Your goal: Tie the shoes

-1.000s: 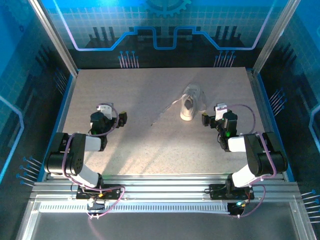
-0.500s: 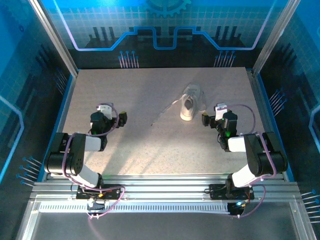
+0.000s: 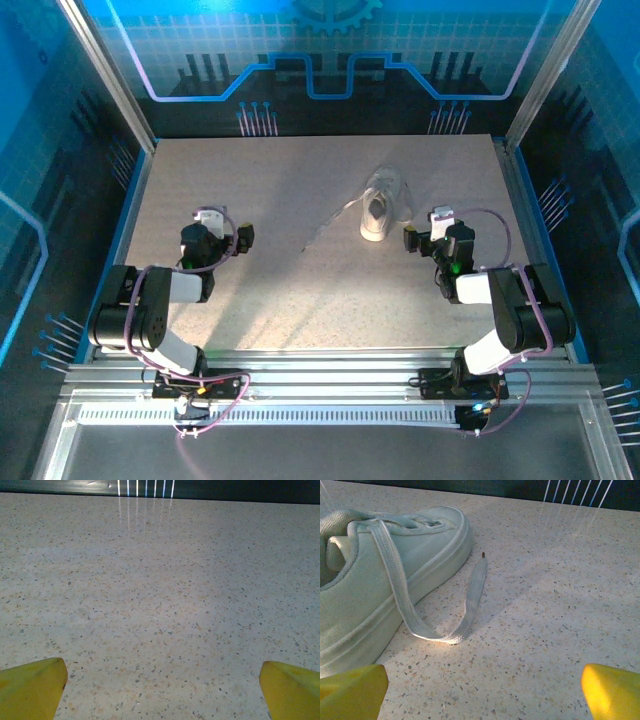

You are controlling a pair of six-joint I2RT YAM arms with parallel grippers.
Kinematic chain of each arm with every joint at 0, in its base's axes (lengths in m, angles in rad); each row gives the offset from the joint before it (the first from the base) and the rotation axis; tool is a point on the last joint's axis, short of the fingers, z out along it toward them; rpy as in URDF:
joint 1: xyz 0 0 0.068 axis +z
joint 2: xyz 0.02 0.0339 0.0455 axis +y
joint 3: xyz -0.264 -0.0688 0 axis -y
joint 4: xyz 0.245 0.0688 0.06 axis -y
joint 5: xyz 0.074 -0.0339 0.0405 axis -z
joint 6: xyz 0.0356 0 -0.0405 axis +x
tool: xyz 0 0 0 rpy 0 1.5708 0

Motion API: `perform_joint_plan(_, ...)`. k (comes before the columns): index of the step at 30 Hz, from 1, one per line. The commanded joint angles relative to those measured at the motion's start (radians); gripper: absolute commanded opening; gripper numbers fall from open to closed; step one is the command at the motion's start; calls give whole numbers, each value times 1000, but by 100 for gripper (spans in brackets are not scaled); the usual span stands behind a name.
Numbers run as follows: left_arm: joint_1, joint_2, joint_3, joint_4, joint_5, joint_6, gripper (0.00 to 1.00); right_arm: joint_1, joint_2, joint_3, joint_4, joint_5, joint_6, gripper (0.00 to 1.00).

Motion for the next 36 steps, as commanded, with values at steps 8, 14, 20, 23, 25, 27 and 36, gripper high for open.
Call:
perform_joint_plan(8, 6, -4, 20, -2, -25, -26, 99, 6, -64, 102, -156, 36, -15, 100)
perform_joint_plan(14, 6, -85, 123, -252, -40, -31, 99, 48, -77, 400, -604, 102, 31, 100)
perform_joint_plan(20, -11, -100, 336, -542, 17, -56, 99, 59, 49, 718, -939, -29, 223, 93)
perform_joint_plan(23, -42, -44, 424, -543, 104, -132, 94, 67, 155, 874, -1075, -67, 309, 87)
perform_joint_plan(25, -87, 24, 513, -568, 157, -161, 89, 69, 228, 959, -1135, -104, 351, 85)
perform_joint_plan(27, -153, 122, 633, -633, 182, -166, 84, 70, 309, 1052, -1206, -129, 376, 82)
perform_joint_plan(36, -367, 566, 1097, -760, 325, -282, 66, 83, 544, 1228, -1323, -289, 417, 80)
